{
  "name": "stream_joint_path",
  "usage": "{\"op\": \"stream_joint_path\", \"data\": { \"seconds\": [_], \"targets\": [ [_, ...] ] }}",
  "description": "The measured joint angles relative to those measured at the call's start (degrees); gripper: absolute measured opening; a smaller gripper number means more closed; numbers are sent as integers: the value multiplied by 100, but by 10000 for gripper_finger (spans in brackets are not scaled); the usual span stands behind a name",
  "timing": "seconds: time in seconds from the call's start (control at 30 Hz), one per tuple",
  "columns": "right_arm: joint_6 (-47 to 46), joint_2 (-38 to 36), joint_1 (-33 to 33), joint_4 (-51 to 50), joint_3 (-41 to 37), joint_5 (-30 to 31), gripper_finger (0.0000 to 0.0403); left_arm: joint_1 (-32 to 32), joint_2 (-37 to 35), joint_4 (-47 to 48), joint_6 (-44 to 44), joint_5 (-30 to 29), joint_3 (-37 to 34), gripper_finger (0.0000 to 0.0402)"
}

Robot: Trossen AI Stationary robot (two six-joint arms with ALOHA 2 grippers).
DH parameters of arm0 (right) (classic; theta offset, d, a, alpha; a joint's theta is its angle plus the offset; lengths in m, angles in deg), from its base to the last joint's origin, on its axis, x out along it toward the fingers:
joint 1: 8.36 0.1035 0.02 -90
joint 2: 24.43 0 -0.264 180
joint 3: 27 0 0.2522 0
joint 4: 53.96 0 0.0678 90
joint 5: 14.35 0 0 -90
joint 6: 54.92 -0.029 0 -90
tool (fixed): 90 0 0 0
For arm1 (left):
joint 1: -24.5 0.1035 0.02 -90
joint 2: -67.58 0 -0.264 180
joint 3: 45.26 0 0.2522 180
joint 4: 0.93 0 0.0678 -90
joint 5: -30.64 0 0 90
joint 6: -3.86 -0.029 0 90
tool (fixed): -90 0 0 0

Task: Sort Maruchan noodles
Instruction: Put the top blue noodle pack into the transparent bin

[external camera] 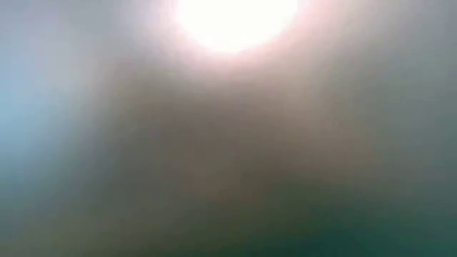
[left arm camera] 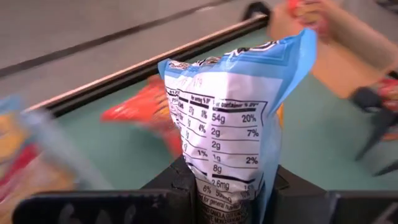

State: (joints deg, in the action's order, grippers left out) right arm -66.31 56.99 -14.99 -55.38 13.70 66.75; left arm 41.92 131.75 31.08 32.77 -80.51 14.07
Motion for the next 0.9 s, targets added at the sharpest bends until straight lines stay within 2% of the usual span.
{"op": "stream_joint_path", "data": {
  "seconds": [0.13,0.23,0.43,0.63,0.9],
  "targets": [
    [-15,-2,-1,-9,0,0,132,17,-883,-156,220,-714,-882,65],
    [-15,-4,-1,-7,0,0,132,90,-1361,-389,225,-1011,-1414,65],
    [-17,-9,-1,-7,0,0,132,445,-1872,-606,201,-1521,-2090,63],
    [-17,-9,-1,2,0,0,132,765,-2041,-677,107,-1586,-2494,62],
    [-17,-9,-1,11,2,0,132,936,-2057,-1751,-536,-1536,-2983,61]
  ]
}}
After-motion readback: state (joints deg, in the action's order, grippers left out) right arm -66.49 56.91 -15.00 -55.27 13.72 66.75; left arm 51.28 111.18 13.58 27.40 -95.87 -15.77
